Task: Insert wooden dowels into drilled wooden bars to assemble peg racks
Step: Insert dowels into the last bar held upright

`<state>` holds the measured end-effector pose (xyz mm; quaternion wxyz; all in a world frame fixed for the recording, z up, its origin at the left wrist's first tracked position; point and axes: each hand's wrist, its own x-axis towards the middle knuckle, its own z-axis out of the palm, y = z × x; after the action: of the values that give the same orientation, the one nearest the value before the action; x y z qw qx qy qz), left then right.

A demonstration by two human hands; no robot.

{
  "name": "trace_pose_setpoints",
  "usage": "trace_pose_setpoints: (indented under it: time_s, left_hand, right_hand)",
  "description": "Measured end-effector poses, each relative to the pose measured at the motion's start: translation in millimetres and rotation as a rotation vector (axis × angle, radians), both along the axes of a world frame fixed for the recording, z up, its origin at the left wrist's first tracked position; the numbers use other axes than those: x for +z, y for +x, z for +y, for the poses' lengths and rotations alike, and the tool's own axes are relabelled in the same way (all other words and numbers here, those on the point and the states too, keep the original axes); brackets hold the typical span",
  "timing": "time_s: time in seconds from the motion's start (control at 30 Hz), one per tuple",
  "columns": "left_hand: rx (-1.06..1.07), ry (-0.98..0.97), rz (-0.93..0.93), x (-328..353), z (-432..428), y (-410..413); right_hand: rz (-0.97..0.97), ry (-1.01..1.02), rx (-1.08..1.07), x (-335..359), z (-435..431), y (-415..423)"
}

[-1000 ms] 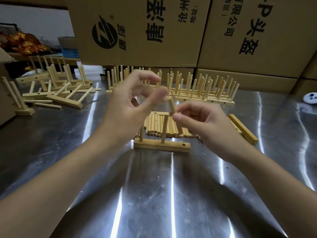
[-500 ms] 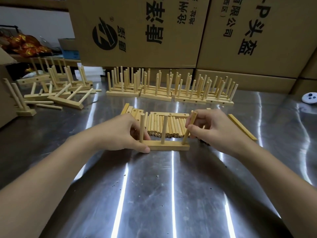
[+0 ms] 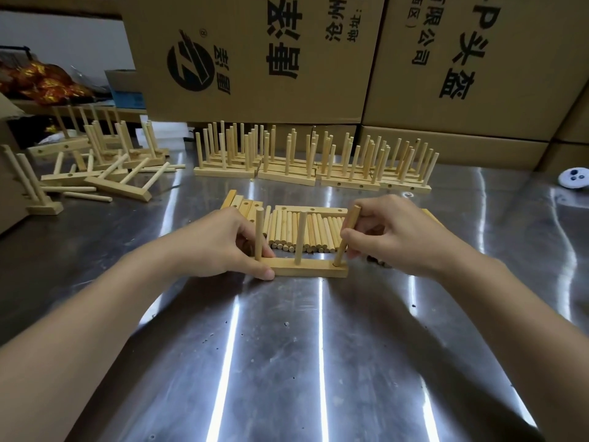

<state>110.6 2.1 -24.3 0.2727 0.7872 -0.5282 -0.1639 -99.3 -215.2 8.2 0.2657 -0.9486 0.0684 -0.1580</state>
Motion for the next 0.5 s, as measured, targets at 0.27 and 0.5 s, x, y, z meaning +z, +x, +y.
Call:
trace_pose_setpoints:
  time_s: [0.27,0.5]
  left_hand:
    - [0.005,-0.002,0.033,1.1,-0.4,-2.3]
    - [-0.003,0.006,0.034,0.9,-0.4,-1.3]
  right_hand:
    - [-0.036,-0.141,0.022,-1.9,9.3,3.3]
    - [-0.046,-0.082,0.016,-6.2,4.2,4.4]
